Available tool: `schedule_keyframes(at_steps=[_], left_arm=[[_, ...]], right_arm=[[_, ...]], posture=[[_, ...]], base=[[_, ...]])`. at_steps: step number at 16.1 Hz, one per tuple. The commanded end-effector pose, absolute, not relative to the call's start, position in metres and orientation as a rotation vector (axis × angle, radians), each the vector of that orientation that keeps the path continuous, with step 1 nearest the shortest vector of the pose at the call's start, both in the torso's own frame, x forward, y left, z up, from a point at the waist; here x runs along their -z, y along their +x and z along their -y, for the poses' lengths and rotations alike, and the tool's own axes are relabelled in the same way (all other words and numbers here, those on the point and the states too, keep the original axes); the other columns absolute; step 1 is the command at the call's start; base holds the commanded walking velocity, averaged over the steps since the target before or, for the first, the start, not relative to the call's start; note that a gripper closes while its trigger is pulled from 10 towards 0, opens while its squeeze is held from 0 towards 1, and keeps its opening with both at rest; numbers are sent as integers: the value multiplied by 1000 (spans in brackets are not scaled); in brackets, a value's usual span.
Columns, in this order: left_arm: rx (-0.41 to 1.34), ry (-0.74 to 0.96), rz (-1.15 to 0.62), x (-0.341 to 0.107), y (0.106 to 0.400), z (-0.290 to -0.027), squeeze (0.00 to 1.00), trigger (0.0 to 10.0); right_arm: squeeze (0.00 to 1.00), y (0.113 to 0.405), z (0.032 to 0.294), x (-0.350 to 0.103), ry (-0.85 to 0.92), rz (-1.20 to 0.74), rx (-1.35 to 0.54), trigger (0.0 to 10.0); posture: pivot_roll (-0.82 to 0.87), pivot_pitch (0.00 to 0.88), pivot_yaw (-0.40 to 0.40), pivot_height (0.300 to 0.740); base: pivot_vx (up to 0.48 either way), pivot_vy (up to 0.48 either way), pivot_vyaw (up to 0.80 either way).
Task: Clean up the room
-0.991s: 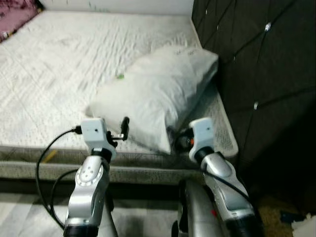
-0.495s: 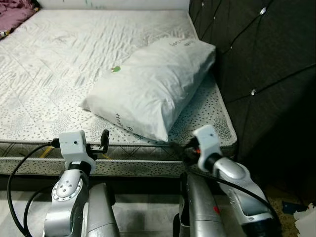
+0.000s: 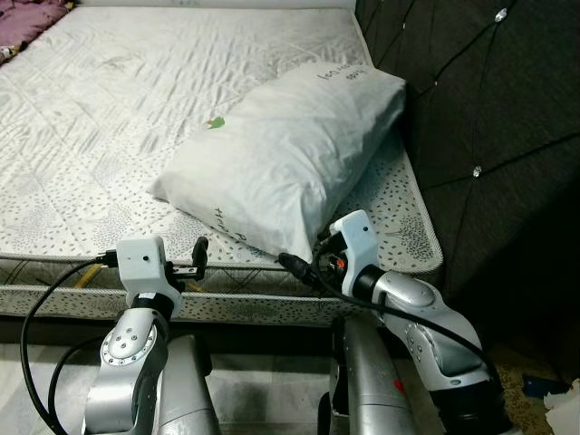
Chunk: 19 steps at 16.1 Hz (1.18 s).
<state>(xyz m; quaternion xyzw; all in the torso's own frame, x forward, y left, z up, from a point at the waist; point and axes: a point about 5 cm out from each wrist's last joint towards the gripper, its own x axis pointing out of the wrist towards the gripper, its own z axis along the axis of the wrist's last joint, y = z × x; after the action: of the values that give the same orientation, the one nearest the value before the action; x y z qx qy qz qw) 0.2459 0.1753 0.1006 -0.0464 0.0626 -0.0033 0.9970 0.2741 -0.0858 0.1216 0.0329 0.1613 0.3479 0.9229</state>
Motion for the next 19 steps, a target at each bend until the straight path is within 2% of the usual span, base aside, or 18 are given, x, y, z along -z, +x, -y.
schedule_keyframes(at_steps=[1,3,6,11,15,17,19], left_arm=[[22,-90,-119,-105,249,-174,0,10000],[25,-91,-119,-105,250,-172,0,10000],[4,-84,-125,-105,244,-178,0,10000],[-44,-78,-131,-104,235,-186,0,10000],[-45,-79,-127,-105,236,-183,0,10000],[-41,-80,-128,-104,238,-182,0,10000],[-34,-83,-127,-104,240,-180,0,10000]], right_arm=[[0,279,75,-127,80,-338,-725,10000],[0,282,66,-125,69,-343,-721,10000],[0,297,54,-119,38,-342,-611,10000],[0,317,52,-115,15,-329,-481,10000],[0,335,75,-119,-65,-267,-293,10000],[0,335,94,-110,-68,-302,-244,10000],[0,329,99,-98,-56,-358,-242,10000]], posture=[[57,43,4,499],[68,39,2,499],[101,31,-13,499],[136,31,-38,499],[133,28,-41,499],[124,25,-38,499],[116,21,-34,499]], base=[[0,0,0],[0,0,0],[0,0,0],[0,0,0],[0,0,0],[0,0,0],[0,0,0]])
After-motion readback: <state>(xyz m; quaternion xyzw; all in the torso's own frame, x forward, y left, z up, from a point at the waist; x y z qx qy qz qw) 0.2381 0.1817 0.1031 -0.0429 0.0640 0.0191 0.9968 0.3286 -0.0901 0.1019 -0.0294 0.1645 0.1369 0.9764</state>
